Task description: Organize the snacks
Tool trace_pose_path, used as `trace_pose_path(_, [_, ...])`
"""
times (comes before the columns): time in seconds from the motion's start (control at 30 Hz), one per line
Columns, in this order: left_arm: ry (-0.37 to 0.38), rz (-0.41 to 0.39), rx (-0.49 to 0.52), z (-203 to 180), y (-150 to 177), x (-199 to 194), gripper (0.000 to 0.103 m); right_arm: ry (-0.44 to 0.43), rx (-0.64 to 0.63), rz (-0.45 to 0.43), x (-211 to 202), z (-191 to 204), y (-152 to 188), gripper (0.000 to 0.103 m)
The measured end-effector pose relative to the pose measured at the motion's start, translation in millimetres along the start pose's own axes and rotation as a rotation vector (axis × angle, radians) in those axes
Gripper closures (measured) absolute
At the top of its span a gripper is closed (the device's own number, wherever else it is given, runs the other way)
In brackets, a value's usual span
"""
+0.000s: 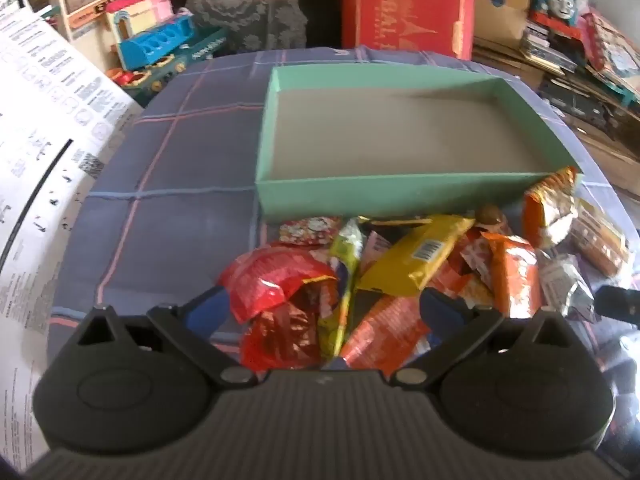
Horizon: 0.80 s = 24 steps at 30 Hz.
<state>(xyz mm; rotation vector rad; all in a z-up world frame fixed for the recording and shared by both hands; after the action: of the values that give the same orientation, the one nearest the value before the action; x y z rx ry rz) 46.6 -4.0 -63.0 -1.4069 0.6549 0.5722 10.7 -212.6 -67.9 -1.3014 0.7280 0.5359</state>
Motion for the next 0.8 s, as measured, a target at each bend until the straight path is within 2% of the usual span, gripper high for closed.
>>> trace_pose_path(0.03, [-0.003, -0.002, 0.005, -2, 0, -1, 0.000, 0.000, 0.000, 0.001, 0, 0, 0, 0.000])
trace_pose_path(0.2, [0.072, 0.025, 0.006, -10, 9, -6, 0.000, -0.005, -0.006, -0.004, -2, 2, 2, 0.000])
trace_pose_path(0.43, [0.101, 0.032, 0.037, -17, 13, -18, 0.000, -0.012, 0.000, -0.010, -14, -9, 12, 0.000])
trace_pose_path(0.47, [0.108, 0.031, 0.038, -17, 13, -18, 0.000, 0.013, 0.000, 0.016, -11, -5, 14, 0.000])
trace_pose_path(0.57, [0.123, 0.029, 0.043, -18, 14, -20, 0.000, 0.016, 0.006, 0.016, -13, -6, 15, 0.000])
trace_pose_path(0.8, [0.120, 0.035, 0.042, -18, 15, -22, 0.000, 0.019, -0.003, 0.016, -15, -4, 16, 0.000])
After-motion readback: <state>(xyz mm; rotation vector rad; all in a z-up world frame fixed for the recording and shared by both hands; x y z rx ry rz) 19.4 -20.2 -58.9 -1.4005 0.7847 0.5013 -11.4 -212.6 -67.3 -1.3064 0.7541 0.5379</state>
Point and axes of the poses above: each gripper's, at about its wrist camera, not at the fingertips, and x roughly the way its jaws point, z to its left, y to its underside, the point moved 8 cm from there along x, roughly the way its jaws point, and after that the axes turned 7 degrees about -z, right-handed, at the moved point
